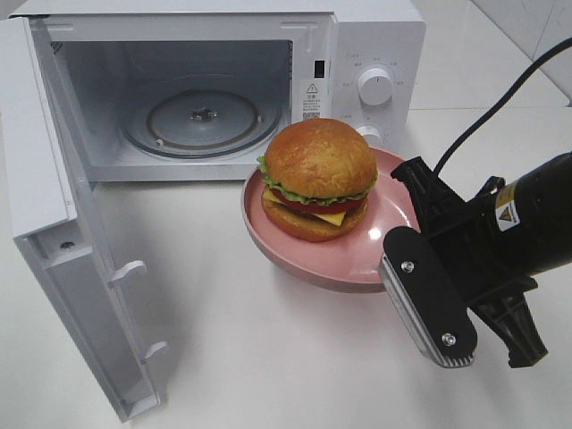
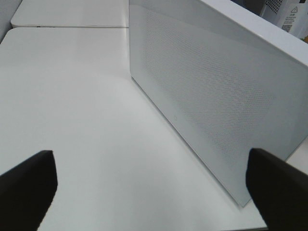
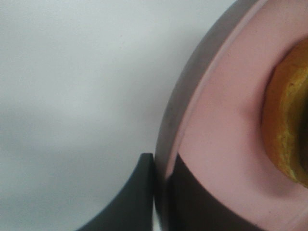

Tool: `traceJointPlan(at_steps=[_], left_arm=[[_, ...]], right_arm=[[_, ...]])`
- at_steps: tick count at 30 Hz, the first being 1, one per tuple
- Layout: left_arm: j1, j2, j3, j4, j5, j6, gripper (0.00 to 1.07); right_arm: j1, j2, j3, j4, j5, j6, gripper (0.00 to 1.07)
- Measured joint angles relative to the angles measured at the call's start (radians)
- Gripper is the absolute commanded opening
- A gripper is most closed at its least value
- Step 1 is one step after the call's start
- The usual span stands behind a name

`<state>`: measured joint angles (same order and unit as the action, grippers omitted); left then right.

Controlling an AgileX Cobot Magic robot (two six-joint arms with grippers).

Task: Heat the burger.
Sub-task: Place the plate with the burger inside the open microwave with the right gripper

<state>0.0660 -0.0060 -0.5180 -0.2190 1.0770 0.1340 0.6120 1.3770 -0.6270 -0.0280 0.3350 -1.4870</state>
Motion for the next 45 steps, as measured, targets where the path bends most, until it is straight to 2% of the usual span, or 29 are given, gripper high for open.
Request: traceJointPlan(at_steps=[11, 18, 34, 45], left_arm=[[0.000, 0.000, 0.000, 0.000, 0.000, 0.000, 1.00], [0.000, 0.000, 0.000, 0.000, 0.000, 0.000, 1.00], [0.000, 0.000, 0.000, 0.000, 0.000, 0.000, 1.00], [0.000, 0.000, 0.000, 0.000, 0.000, 0.000, 1.00]], right_arm=[[0.004, 0.051, -0.077, 0.005, 0.001, 0.016, 0.00], [0.061, 0.126, -0.135, -0.048, 0.003, 0.063, 0.00], [0.063, 0.221, -0.234, -0.082, 0.007, 0.140, 0.00], [0.072, 0.288, -0.335, -0.083, 0.085, 0.142, 0.00]])
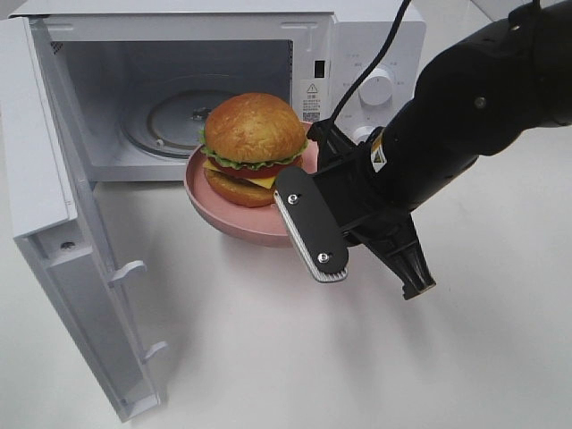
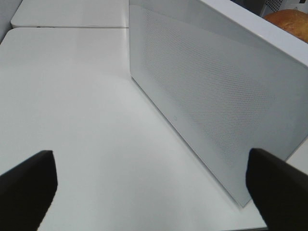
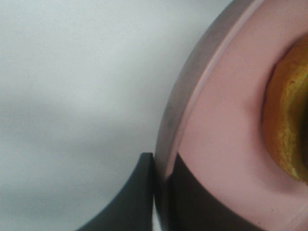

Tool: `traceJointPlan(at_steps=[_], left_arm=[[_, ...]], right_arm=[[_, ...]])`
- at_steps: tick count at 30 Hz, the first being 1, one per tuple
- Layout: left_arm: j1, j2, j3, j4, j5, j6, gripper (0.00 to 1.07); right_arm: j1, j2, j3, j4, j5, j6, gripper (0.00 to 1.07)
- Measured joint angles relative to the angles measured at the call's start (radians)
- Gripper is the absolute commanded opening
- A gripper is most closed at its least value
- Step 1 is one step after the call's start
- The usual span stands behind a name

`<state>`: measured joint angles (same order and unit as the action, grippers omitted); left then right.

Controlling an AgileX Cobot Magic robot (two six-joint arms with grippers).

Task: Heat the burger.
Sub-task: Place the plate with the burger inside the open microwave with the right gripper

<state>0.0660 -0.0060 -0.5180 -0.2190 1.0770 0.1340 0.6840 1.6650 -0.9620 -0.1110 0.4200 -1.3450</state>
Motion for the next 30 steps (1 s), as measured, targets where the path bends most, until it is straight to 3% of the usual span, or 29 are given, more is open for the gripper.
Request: traceJointPlan(at_steps=[30], left_arm=[[0.000, 0.000, 0.000, 0.000, 0.000, 0.000, 1.00]], right_arm=[[0.017, 0.150, -0.192, 0.007, 0.053, 0.042, 0.00]])
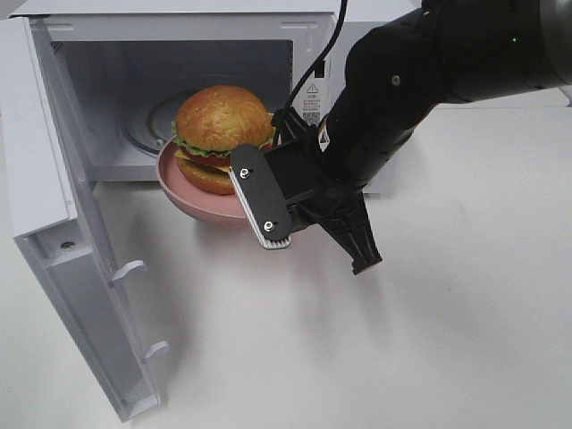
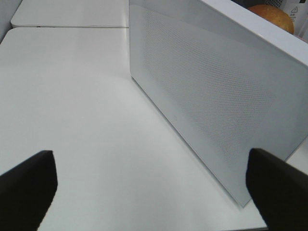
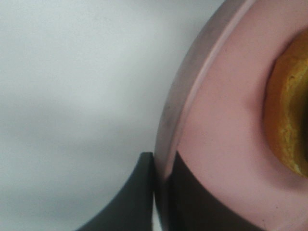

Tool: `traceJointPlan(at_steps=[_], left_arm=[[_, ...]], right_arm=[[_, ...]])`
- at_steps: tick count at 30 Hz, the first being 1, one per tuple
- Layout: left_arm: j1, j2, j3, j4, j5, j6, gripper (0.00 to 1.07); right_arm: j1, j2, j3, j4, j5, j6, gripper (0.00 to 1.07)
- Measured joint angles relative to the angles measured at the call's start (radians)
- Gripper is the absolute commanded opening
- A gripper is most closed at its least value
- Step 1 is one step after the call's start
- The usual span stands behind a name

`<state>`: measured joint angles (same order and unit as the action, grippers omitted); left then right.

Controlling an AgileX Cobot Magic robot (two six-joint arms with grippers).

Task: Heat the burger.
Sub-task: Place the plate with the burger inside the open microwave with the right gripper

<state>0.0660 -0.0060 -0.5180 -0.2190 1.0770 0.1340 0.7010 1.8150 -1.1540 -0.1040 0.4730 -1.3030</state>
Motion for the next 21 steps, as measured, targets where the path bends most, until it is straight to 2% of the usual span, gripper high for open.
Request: traceJointPlan(at_steps=[21], left_arm=[[0.000, 0.000, 0.000, 0.000, 0.000, 0.000, 1.00]], right_arm=[[0.011, 0.082, -0.145, 0.009, -0.010, 0.020, 0.00]])
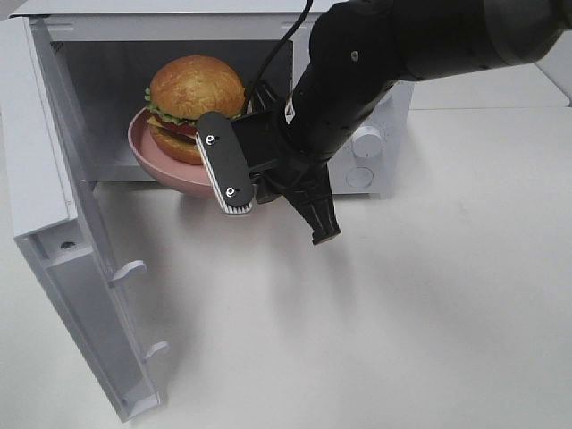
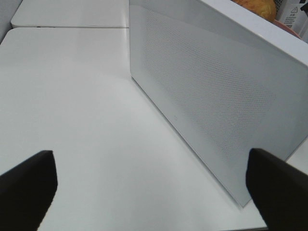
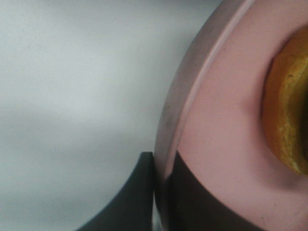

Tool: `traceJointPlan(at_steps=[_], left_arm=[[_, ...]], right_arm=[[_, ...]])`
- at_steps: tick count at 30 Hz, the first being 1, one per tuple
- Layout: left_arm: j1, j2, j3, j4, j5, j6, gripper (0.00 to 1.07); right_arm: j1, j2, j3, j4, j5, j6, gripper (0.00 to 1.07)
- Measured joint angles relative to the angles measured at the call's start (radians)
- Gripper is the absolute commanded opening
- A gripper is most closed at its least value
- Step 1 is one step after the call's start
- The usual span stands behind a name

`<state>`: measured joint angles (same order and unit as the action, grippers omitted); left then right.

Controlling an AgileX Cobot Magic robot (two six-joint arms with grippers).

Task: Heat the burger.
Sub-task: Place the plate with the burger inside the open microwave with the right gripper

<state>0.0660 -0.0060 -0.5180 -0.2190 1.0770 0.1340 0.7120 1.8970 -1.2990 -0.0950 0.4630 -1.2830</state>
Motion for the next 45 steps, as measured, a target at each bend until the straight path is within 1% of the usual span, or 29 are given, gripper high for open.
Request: traceJointPlan(at_steps=[7, 14, 16, 17, 18, 22, 23, 27, 32, 40, 45], left_arm=[[0.000, 0.000, 0.000, 0.000, 0.000, 0.000, 1.00], [0.000, 0.000, 0.000, 0.000, 0.000, 0.000, 1.00], [0.000, 0.000, 0.000, 0.000, 0.000, 0.000, 1.00], [0.000, 0.000, 0.000, 0.000, 0.000, 0.000, 1.00], [0.000, 0.000, 0.000, 0.000, 0.000, 0.000, 1.00], [0.000, 0.000, 0.000, 0.000, 0.000, 0.000, 1.00], [0.000, 0.000, 0.000, 0.000, 0.000, 0.000, 1.00], [0.000, 0.000, 0.000, 0.000, 0.000, 0.000, 1.00], [0.000, 0.000, 0.000, 0.000, 0.000, 0.000, 1.00], [0.000, 0.000, 0.000, 0.000, 0.000, 0.000, 1.00], [0.000, 0.000, 0.000, 0.000, 0.000, 0.000, 1.00]], right_arm=[[0.002, 0.045, -0.043, -0.005, -0.006, 0.003, 0.00], [0.002, 0.101, -0.113, -0.008, -0.006, 0.036, 0.00], [0.002, 0.128, -0.149, -0.010, 0.001, 0.056, 0.00], [0.002, 0.128, -0.149, -0.010, 0.001, 0.056, 0.00], [0.002, 0.148, -0.178, -0.015, 0.010, 0.061, 0.00], [-0.001, 0.175, -0.214, -0.016, 0.030, 0.071, 0.00], [-0.002, 0.192, -0.239, -0.016, 0.040, 0.086, 0.00], [-0.002, 0.214, -0.269, -0.021, 0.045, 0.113, 0.00], [-0.003, 0.262, -0.351, -0.054, 0.080, 0.168, 0.00], [-0.003, 0.310, -0.421, -0.084, 0.113, 0.183, 0.00], [-0.004, 0.352, -0.487, -0.106, 0.143, 0.183, 0.00]])
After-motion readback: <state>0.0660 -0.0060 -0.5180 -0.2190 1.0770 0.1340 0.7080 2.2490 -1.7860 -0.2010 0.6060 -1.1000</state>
